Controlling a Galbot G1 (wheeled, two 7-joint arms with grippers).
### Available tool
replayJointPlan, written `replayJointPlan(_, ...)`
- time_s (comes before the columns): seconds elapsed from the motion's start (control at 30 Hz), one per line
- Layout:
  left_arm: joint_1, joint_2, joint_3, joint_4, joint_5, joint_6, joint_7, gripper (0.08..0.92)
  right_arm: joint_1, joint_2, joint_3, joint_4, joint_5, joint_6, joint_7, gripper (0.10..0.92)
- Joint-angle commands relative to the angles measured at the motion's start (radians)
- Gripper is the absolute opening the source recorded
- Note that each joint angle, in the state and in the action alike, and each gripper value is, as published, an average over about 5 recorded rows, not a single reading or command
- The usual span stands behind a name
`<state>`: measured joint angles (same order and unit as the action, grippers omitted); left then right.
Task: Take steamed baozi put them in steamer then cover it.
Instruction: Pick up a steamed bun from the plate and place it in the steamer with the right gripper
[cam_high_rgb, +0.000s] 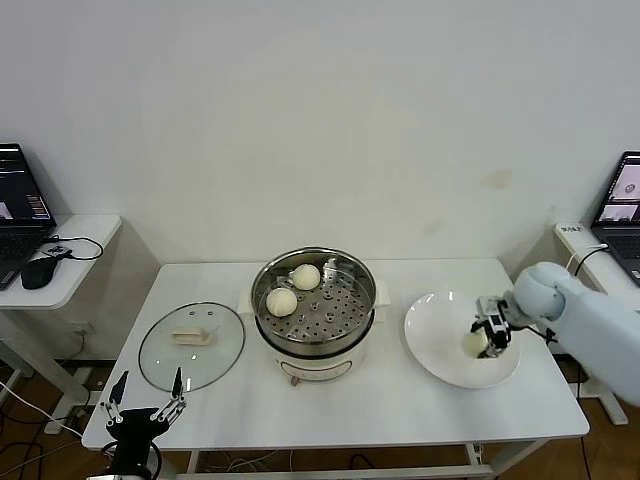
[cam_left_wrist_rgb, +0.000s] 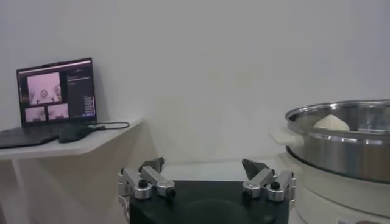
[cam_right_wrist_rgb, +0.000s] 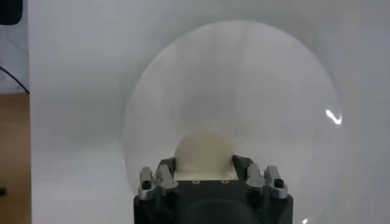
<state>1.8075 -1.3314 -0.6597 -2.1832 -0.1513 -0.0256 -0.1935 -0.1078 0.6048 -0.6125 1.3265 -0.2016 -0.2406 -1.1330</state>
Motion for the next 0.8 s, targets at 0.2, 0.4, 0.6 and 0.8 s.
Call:
replayJointPlan(0.2,-0.01,0.007,0.0,-0.003,-0.004,0.003,0.001,0.823,0.543,0.081,-0.285,0.068,0.279,-0.047,-0.004,0.602)
replayJointPlan(0.4,-0.025,0.005,0.003,0.005,-0.009,0.005,0.001,0.823,0.68,0.217,-0.4,0.082,0.371,-0.059,0.024,0.605)
replayJointPlan(0.6,-0.038,0.006,-0.005,0.016,-0.016,0.006,0.002,0.823,0.699,0.347,-0.468,0.1,0.49,-0.042,0.112,0.611)
replayJointPlan(0.8,-0.041,0.004,-0.017,0.018,-0.021,0.006,0.001,0.823,0.651,0.456,-0.535,0.092,0.489,0.015,0.15,0.611)
